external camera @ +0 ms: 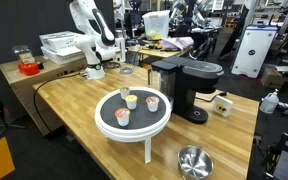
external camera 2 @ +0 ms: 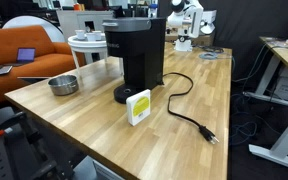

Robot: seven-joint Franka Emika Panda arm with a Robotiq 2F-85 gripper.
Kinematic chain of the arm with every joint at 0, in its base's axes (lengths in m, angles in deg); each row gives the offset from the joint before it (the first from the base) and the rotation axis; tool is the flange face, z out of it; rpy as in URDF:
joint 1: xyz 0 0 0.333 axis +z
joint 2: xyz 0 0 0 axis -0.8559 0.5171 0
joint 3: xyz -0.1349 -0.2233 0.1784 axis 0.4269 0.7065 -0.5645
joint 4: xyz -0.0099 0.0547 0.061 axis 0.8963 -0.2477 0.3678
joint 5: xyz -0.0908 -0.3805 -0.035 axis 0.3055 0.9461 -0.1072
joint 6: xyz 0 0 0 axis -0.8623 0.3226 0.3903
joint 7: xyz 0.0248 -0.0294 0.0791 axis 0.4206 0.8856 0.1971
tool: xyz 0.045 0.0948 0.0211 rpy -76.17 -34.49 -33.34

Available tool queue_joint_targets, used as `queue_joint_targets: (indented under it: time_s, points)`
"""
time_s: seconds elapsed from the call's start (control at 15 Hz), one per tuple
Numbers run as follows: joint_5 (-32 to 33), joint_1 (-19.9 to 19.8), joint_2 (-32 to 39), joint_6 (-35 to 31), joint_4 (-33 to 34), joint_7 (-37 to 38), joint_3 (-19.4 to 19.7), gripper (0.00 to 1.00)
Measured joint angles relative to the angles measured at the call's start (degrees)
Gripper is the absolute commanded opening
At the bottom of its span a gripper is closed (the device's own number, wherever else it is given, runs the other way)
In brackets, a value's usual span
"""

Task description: Open the coffee maker, take out the cup and put it in the pot

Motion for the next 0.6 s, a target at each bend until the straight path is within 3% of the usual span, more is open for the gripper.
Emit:
queue_joint_targets:
  time_s: [0.6]
  points:
    - [-0.62, 0.92, 0.00, -1.11, 0.02, -1.08, -0.10, 1.00]
